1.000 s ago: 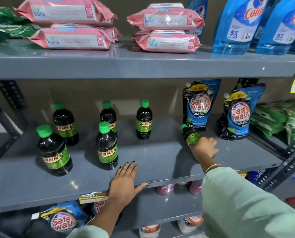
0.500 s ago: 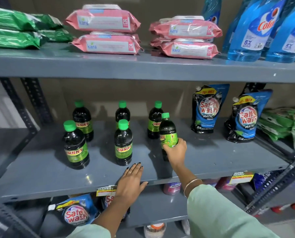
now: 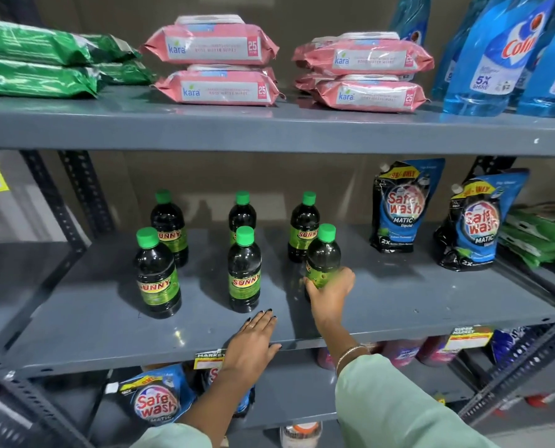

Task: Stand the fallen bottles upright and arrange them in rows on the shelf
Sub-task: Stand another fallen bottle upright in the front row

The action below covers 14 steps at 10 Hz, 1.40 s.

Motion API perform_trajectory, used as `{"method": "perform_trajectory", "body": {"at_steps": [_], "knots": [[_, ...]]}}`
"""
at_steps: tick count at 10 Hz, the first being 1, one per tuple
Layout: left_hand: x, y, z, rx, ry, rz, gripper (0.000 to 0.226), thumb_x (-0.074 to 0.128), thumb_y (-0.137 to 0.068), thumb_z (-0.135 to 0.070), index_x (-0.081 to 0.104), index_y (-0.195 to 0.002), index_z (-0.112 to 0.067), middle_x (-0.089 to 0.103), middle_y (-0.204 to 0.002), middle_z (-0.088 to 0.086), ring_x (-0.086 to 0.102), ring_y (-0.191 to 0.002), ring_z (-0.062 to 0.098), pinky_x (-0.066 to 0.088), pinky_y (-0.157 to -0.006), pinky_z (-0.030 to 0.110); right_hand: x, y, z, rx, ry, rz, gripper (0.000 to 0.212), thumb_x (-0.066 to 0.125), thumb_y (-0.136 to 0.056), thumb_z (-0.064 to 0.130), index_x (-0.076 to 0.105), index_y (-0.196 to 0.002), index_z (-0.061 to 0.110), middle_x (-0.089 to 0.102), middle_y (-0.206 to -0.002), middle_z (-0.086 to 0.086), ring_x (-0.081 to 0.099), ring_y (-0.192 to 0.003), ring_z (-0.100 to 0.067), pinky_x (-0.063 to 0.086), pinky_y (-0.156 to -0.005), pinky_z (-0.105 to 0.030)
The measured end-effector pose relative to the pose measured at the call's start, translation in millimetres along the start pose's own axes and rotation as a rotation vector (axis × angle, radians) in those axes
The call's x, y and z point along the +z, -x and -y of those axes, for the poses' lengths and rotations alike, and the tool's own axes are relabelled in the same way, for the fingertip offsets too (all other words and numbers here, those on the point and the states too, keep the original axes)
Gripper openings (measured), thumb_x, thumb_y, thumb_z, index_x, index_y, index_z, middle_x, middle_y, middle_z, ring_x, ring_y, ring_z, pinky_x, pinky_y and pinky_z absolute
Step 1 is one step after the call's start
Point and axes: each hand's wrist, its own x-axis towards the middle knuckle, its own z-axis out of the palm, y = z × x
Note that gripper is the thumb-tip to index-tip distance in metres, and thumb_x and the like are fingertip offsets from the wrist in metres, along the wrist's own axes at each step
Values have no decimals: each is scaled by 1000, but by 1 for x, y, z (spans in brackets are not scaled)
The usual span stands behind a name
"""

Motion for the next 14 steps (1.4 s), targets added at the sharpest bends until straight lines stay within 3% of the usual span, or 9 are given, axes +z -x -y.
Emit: {"method": "perform_trajectory", "body": {"at_steps": [3,5,6,7,9,11,12,13,14], "knots": [[0,1,0,16,17,-18,57,41,-94,-35,18,-143,-16,15,-153,-3,12,-138,11,12,-110,24,-6,4,1,29,86,-26,62,82,-68,17,43,-113,1,48,-116,-16,41,-115,-29,43,-89,-38],[2,0,2,24,20,-23,56,41,-94,-35,19,-143,-17,16,-153,-2,12,-138,11,12,-110,24,-11,3,-7,4,65,86,57,73,-72,14,45,-121,7,50,-117,-12,44,-117,-28,46,-90,-41],[2,0,3,31,23,-22,56,41,-94,-35,21,-142,-17,16,-153,-2,12,-138,11,12,-110,24,-7,8,-3,27,169,-3,76,81,-66,28,42,-126,4,47,-119,-15,42,-117,-32,44,-95,-46],[2,0,4,40,21,-26,55,41,-94,-35,21,-142,-17,17,-153,-3,13,-138,12,13,-110,24,-5,6,5,55,229,-46,81,84,-61,38,43,-121,2,49,-118,-16,44,-114,-33,40,-96,-46],[5,0,6,47,21,-41,56,41,-94,-36,21,-142,-17,17,-153,-3,13,-138,11,13,-110,24,-9,-4,5,85,269,44,64,81,-67,32,46,-113,4,52,-117,-15,44,-117,-33,37,-96,-45],[7,1,6,56,12,-64,56,40,-94,-36,21,-142,-16,17,-153,-2,13,-138,12,12,-110,24,-16,-11,-5,45,54,193,69,76,-71,17,43,-131,5,48,-122,-16,38,-123,-31,35,-100,-35],[7,1,6,47,9,-72,56,41,-94,-36,21,-142,-16,17,-153,-2,13,-138,12,12,-110,24,-13,-6,0,51,95,155,89,80,-67,27,32,-139,7,45,-129,-15,35,-127,-32,34,-103,-40],[8,1,7,60,18,-88,55,41,-94,-35,21,-142,-16,17,-153,-2,13,-138,11,12,-110,24,-2,1,12,73,242,41,98,85,-60,39,32,-136,5,45,-129,-15,39,-125,-33,36,-102,-47],[8,2,7,57,27,-93,55,41,-94,-35,22,-142,-16,17,-153,-2,14,-138,11,13,-110,24,0,-1,16,110,275,-1,87,85,-61,33,37,-129,6,48,-127,-15,42,-122,-33,37,-100,-47]]}}
